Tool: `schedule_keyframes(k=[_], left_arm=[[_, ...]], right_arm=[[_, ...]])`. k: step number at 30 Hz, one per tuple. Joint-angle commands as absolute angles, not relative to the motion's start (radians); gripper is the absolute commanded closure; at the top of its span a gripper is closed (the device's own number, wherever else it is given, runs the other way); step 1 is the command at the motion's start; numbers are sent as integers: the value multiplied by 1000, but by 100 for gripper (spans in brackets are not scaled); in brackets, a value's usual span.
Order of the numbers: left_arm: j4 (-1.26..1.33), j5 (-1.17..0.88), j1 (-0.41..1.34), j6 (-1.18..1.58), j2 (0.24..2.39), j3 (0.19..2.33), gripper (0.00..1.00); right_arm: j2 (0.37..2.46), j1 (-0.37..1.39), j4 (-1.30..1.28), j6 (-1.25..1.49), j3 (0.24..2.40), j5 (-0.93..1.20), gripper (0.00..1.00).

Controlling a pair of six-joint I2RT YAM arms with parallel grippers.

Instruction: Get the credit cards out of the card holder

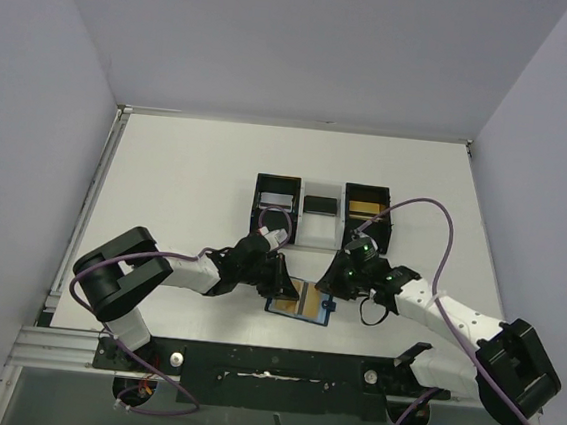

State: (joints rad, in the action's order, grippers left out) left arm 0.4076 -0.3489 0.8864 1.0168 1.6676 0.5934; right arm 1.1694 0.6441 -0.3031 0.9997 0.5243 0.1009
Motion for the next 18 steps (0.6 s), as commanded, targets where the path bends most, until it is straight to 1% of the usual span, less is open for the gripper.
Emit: schedule_keyframes(k=[1, 8, 12, 18], left_arm=[[447, -367, 878, 1005, 1636, 604, 100], [433, -360, 877, 1000, 1620, 607, 100], [403, -345, 873, 985, 1598, 607, 100], [356, -326, 871, 967, 1578, 614, 100]], right_arm=[[1158, 663, -236, 995, 551, 143, 79], [1251, 666, -249, 1049, 483, 112, 80], [1264, 671, -260, 1047, 453, 85, 81], [1283, 671, -273, 1037, 461, 71, 81]])
